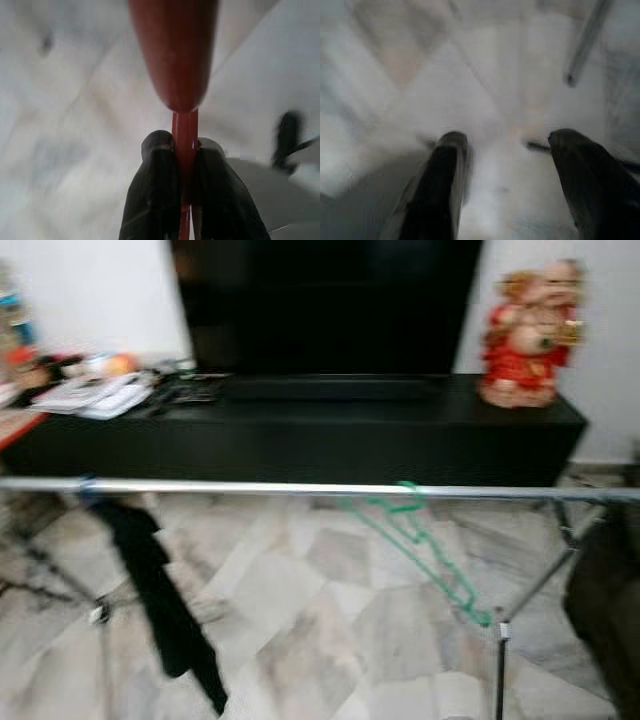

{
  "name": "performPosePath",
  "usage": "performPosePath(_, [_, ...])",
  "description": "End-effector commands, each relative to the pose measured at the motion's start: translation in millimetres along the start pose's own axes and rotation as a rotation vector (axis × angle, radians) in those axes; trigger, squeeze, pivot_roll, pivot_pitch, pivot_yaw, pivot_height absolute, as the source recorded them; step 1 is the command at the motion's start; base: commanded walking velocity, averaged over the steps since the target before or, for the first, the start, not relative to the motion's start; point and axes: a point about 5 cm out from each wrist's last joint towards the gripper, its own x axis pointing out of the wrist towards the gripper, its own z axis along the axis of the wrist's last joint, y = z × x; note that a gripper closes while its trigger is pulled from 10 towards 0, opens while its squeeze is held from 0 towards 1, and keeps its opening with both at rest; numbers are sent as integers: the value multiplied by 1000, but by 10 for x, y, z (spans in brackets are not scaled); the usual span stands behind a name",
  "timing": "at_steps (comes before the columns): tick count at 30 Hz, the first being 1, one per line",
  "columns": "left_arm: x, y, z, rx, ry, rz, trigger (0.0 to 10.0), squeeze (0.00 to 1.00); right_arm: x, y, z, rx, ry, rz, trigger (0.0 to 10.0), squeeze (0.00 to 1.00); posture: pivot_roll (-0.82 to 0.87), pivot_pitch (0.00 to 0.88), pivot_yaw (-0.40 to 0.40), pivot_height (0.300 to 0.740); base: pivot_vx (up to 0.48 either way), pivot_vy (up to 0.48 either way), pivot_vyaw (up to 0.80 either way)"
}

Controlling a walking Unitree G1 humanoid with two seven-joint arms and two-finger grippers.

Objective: Hang hanger

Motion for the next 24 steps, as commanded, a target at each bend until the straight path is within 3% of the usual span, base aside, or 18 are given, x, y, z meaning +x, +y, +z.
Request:
performPosePath(1, [-44, 144, -97, 10, 23, 36, 10000, 0, 45, 129, 187, -7, -48, 39, 10000, 0, 74, 0, 13, 740, 420, 0, -744])
performPosePath(11, [-36, 110, -80, 31, 36, -12, 10000, 0, 45, 128, 213, -30, -50, 54, 10000, 0, 108, 0, -2, 740, 394, 0, -41])
performPosePath(20, [-34, 84, -46, 36, 2, -47, 10000, 0, 45, 126, 221, -47, -48, 63, 10000, 0, 131, 0, -14, 740, 0, 0, 0])
performPosePath(24, [-30, 17, 6, 68, -32, -138, 10000, 0, 43, 111, 232, -51, -50, 54, 10000, 0, 155, 0, -25, 740, 0, 0, 0])
